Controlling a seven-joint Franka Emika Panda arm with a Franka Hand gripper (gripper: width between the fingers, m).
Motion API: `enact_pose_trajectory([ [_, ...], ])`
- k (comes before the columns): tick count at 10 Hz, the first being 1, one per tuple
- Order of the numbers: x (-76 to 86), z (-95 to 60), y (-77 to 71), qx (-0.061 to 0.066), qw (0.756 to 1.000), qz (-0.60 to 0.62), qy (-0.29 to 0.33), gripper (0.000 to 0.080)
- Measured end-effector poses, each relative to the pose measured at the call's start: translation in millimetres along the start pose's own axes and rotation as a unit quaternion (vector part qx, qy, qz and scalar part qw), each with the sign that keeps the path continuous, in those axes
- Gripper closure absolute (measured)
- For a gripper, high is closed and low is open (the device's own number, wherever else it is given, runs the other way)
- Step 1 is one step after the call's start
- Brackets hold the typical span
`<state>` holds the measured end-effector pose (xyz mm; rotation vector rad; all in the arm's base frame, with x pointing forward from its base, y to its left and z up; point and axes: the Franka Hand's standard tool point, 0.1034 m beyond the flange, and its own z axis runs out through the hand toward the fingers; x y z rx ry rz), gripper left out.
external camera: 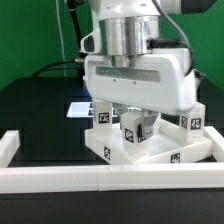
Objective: Assemble square table
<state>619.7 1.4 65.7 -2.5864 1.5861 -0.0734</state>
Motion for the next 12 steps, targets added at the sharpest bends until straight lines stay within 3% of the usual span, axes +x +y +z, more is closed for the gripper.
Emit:
enact_pose_trajectory([
  [1, -0.2, 0.3, 0.5, 0.008, 0.996, 0.090, -0.010, 0.0515],
  [3, -4.9, 0.8, -1.2, 0.010, 0.972, 0.233, -0.026, 0.0515],
  [5, -11.6, 4.6, -5.3, 0.007, 0.951, 0.308, -0.025, 0.0514],
  [7, -10.8, 5.1, -5.1, 0.009, 0.947, 0.319, -0.023, 0.0514],
  [8, -11.0, 5.2, -5.2, 0.009, 0.957, 0.288, -0.023, 0.0432],
  [9, -12.2, 6.0, -4.6, 0.014, 0.982, 0.186, -0.013, 0.0298],
  [10, -16.2, 4.0, -6.0, 0.011, 0.997, 0.080, -0.001, 0.0298],
  [11, -19.3, 2.1, -6.2, 0.015, 1.000, -0.012, 0.012, 0.0180],
  [12, -18.3, 3.4, -4.5, 0.013, 1.000, -0.025, 0.011, 0.0180],
])
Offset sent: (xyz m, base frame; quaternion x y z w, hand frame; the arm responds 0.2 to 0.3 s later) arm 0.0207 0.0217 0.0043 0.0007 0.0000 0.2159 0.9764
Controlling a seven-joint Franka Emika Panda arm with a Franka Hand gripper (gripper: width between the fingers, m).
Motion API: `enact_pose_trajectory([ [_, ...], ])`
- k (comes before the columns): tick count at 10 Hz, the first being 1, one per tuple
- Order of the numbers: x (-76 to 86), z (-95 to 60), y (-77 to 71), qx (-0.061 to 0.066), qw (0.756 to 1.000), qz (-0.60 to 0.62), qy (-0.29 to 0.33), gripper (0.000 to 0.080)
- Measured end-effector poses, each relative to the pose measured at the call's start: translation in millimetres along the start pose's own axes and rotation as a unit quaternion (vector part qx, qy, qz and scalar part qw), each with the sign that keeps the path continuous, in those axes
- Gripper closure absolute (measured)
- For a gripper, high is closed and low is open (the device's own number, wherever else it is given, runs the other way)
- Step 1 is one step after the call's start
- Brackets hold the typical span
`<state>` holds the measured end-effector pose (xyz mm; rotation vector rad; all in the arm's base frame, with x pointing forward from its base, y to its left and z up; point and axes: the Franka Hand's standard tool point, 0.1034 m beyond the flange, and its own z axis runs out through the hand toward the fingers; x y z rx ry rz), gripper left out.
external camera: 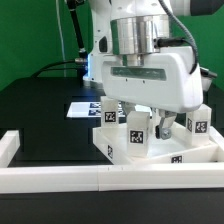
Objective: Assemble square table
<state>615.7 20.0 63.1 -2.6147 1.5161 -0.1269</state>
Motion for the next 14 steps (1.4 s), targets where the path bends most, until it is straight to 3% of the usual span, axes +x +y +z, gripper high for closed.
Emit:
enact_pose_trajectory([
  [3, 1.2, 0.6, -0.1, -0.006, 0.991, -0.134, 0.004, 0.0151],
  [4, 3.4, -1.2, -3.6, -0.013, 0.972, -0.233, 0.012, 0.0150],
  [5, 9.9, -6.7, -10.9, -0.010, 0.949, -0.315, 0.019, 0.0150],
  [6, 9.0, -5.4, -9.8, -0.010, 0.954, -0.300, 0.018, 0.0150],
  [7, 8.7, -5.0, -9.7, -0.010, 0.957, -0.288, 0.018, 0.0270],
  [8, 10.7, -5.2, -8.3, -0.011, 0.957, -0.289, 0.019, 0.0270],
  [9, 14.0, -4.6, -3.9, -0.014, 0.960, -0.278, 0.018, 0.0470],
  [10, 15.7, -4.2, -1.3, -0.016, 0.974, -0.224, 0.019, 0.0506],
  [14, 17.2, -3.6, 2.0, -0.016, 1.000, -0.022, 0.014, 0.0506],
])
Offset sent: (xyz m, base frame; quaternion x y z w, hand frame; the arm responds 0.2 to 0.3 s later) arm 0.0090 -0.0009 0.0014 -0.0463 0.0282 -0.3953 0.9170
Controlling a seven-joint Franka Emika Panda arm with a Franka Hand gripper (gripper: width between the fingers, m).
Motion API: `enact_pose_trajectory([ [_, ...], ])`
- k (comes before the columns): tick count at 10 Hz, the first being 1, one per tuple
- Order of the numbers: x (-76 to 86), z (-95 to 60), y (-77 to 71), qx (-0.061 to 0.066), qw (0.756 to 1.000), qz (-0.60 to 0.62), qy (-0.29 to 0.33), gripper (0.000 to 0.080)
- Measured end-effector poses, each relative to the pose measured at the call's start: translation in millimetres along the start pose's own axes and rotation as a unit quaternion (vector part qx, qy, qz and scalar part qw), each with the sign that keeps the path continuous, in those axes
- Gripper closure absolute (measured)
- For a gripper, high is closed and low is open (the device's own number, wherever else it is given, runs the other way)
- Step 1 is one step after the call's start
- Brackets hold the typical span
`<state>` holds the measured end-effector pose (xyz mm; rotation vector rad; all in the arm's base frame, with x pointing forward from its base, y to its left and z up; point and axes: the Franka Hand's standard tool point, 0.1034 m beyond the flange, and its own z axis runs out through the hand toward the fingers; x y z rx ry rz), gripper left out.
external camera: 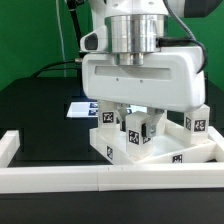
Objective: Assemble square table
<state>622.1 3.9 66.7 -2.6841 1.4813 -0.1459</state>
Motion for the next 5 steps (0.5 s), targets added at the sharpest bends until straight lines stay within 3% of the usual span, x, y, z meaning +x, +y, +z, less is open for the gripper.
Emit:
enact_pose_trajectory([
  [2, -2.6, 0.1, 1.6, -0.003, 0.985, 0.169, -0.023, 0.0506],
  [5, -4.2, 0.6, 1.4, 0.003, 0.932, 0.360, -0.049, 0.0506],
])
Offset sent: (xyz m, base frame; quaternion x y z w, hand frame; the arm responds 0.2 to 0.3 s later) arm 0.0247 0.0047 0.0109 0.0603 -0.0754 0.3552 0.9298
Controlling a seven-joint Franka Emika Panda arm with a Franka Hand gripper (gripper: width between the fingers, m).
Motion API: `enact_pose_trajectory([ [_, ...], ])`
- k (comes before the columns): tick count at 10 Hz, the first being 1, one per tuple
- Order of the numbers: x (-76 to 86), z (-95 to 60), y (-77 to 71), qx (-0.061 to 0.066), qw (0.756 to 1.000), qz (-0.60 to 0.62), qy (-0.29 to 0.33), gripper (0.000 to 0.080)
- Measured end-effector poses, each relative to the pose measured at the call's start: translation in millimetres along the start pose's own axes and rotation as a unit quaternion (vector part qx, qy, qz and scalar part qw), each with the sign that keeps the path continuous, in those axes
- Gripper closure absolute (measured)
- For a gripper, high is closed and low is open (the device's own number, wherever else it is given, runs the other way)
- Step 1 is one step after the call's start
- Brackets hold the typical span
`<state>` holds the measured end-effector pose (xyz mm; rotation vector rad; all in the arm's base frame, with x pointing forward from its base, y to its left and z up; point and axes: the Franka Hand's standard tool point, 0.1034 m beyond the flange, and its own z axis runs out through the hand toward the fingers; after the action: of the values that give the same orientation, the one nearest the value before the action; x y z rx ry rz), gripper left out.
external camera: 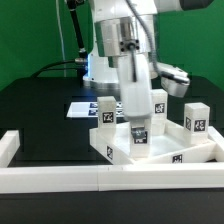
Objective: Assemble square table
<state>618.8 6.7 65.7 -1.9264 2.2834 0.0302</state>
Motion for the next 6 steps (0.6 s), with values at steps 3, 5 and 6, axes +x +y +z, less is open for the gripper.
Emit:
enact_pose_trajectory([
  [3, -1.1, 0.9, 0.9, 0.002, 0.997, 0.080, -0.002, 0.0506],
  [5, -2.5, 1.2, 1.4, 0.000, 1.000, 0.018, 0.002, 0.0329],
  [6, -9.5, 2.5, 3.2, -0.003, 0.996, -0.087, 0.009, 0.0213],
])
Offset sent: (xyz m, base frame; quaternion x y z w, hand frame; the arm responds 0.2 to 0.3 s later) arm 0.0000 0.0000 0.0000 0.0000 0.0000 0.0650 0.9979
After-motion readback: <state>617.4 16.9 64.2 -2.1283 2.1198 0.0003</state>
